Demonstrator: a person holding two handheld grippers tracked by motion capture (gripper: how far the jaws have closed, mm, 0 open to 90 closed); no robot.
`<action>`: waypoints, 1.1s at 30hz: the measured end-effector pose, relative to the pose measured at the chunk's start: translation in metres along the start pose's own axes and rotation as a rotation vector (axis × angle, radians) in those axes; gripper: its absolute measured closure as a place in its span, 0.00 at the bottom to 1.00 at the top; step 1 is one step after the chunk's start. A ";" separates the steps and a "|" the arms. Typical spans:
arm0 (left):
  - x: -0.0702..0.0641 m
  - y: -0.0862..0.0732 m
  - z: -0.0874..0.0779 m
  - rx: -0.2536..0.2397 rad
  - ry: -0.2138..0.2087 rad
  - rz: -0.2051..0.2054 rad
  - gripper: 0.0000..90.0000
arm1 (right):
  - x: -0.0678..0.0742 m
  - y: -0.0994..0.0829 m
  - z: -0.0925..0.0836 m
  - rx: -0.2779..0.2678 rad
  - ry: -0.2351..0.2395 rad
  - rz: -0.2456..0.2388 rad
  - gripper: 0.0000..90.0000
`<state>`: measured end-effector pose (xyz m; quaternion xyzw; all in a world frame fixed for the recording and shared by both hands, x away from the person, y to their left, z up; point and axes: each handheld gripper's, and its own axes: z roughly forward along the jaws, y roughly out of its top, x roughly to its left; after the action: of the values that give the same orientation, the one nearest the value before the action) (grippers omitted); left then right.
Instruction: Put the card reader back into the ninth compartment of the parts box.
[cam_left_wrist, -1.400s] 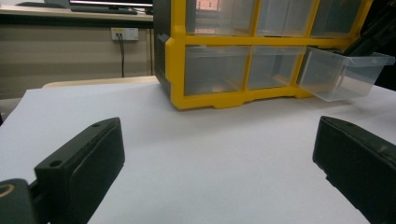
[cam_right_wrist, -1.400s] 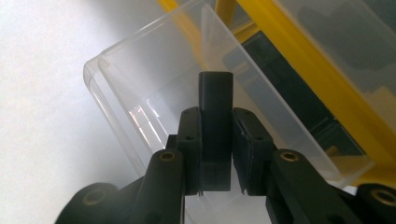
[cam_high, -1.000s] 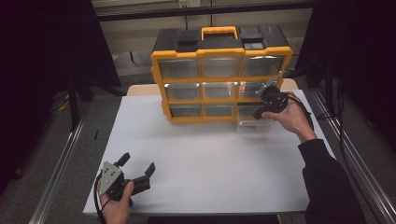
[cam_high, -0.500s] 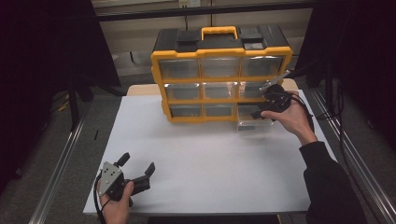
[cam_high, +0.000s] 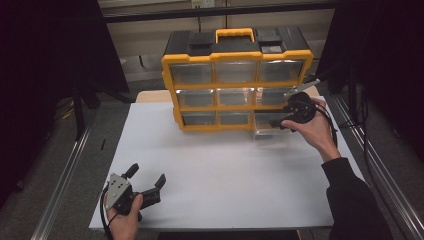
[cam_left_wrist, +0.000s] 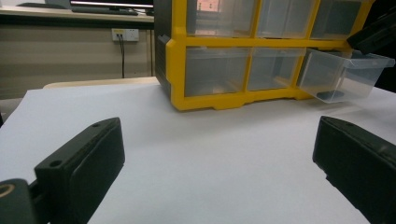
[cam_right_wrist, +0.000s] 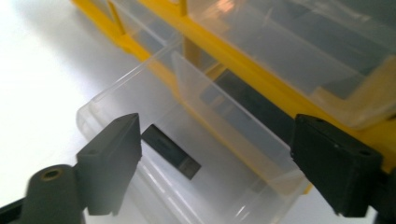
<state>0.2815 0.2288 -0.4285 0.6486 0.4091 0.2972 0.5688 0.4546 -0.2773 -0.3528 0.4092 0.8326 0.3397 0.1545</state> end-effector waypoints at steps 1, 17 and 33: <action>0.000 0.000 0.000 0.000 0.000 0.000 0.03 | 0.000 -0.001 -0.001 -0.004 -0.012 -0.002 0.15; 0.001 0.001 -0.001 -0.001 0.007 0.002 0.03 | 0.006 -0.018 -0.009 -0.158 -0.068 0.065 0.05; 0.000 0.000 -0.001 -0.001 0.006 0.002 0.03 | 0.023 -0.036 -0.009 -0.291 -0.134 0.068 0.06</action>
<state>0.2811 0.2295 -0.4280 0.6479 0.4100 0.3000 0.5676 0.4145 -0.2793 -0.3707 0.4324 0.7482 0.4335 0.2557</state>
